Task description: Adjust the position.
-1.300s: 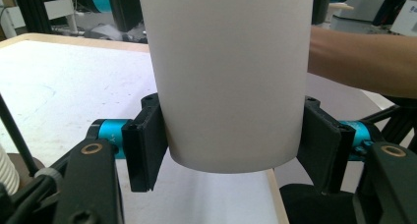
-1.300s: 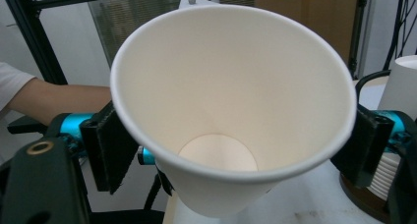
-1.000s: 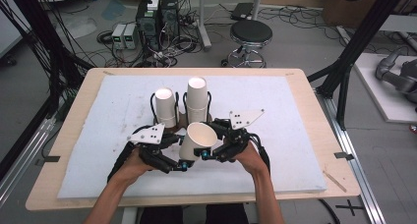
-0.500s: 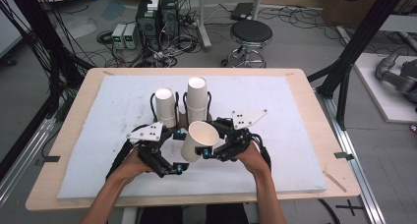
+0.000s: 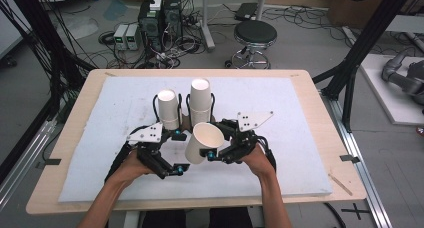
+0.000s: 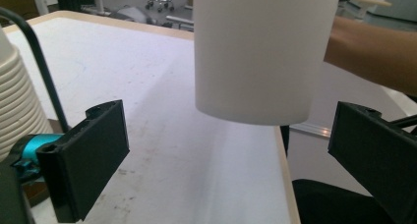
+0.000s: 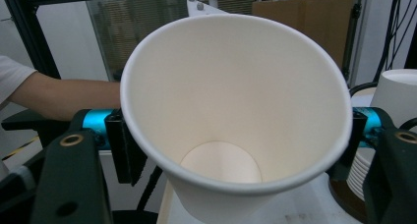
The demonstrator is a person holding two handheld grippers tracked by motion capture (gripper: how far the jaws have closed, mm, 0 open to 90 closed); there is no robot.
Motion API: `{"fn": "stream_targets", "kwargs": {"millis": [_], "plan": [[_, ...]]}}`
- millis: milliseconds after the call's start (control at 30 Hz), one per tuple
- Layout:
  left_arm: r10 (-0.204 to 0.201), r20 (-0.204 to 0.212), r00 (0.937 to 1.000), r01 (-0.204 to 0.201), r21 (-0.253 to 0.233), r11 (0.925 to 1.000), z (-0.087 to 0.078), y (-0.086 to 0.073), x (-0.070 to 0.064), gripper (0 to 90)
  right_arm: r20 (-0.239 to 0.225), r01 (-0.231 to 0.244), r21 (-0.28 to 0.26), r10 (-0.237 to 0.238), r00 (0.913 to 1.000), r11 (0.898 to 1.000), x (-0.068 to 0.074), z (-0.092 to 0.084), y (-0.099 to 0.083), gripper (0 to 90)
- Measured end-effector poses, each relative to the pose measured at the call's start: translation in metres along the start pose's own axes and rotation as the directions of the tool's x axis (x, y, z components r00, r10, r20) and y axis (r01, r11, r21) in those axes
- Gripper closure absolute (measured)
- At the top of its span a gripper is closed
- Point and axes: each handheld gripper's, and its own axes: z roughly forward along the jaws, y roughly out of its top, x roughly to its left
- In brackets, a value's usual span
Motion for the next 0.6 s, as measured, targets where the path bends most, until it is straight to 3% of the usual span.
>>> {"fn": "stream_targets", "kwargs": {"millis": [367, 500, 567, 600], "plan": [[0.031, -0.084, 0.9960, -0.022, 0.107, 0.9940, -0.008, -0.001, -0.003, 1.7, 0.066, 0.014, 0.019, -0.015, 0.9977, 1.000, 0.001, -0.006, 0.002, 28.0], [0.041, -0.126, 0.9912, -0.026, 0.122, 0.9922, -0.012, -0.005, -0.003, 1.7, 0.092, 0.022, 0.033, -0.025, 0.9954, 0.999, 0.001, -0.008, 0.002, 28.0], [0.042, -0.174, 0.9839, -0.020, 0.128, 0.9916, -0.018, -0.010, -0.003, 1.7, 0.113, 0.015, 0.044, -0.020, 0.9934, 0.999, 0.001, -0.011, 0.001, 28.0], [0.042, -0.174, 0.9839, -0.020, 0.128, 0.9916, -0.018, -0.010, -0.003, 1.7, 0.122, 0.013, 0.045, -0.018, 0.9924, 0.999, 0.001, -0.013, 0.001, 28.0]]}}
